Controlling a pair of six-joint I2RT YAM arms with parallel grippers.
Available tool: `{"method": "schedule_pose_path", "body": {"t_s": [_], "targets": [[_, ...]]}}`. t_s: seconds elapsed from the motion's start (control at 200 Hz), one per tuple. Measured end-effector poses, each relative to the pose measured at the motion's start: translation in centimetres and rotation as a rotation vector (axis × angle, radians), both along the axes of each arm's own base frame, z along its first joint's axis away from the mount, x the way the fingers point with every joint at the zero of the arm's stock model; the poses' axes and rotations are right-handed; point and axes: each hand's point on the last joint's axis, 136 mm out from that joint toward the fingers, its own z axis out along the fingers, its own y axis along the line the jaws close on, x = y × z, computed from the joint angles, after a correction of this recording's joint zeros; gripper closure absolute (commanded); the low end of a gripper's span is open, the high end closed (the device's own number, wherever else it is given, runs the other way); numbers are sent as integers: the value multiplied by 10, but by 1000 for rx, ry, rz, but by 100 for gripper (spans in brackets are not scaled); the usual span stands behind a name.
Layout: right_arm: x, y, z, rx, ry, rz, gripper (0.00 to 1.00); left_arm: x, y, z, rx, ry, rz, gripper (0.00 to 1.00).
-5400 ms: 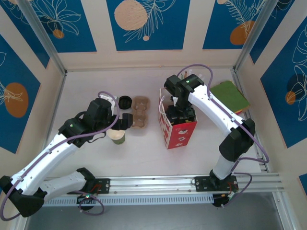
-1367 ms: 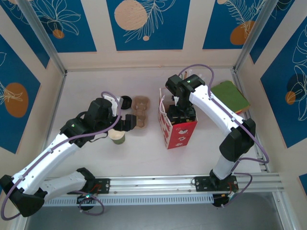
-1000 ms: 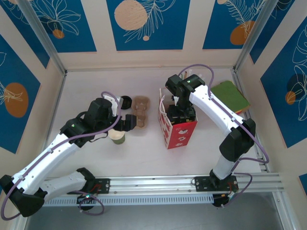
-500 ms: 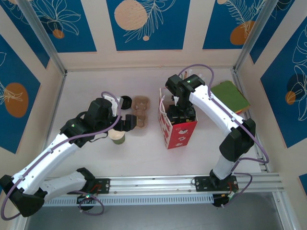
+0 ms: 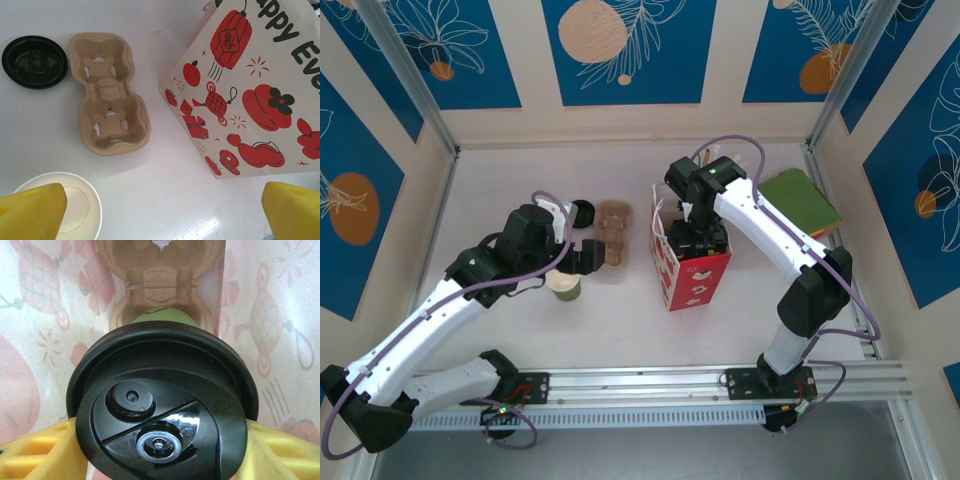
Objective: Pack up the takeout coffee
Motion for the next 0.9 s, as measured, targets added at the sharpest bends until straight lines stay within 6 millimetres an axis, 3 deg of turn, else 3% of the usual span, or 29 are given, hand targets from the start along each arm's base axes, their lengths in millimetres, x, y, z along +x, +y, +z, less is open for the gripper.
{"method": "schedule_pose_path", "body": {"t_s": [0.895], "targets": [[-1, -1, -1, 3, -4, 0, 35, 0, -3, 3, -15, -7, -9, 0]]}}
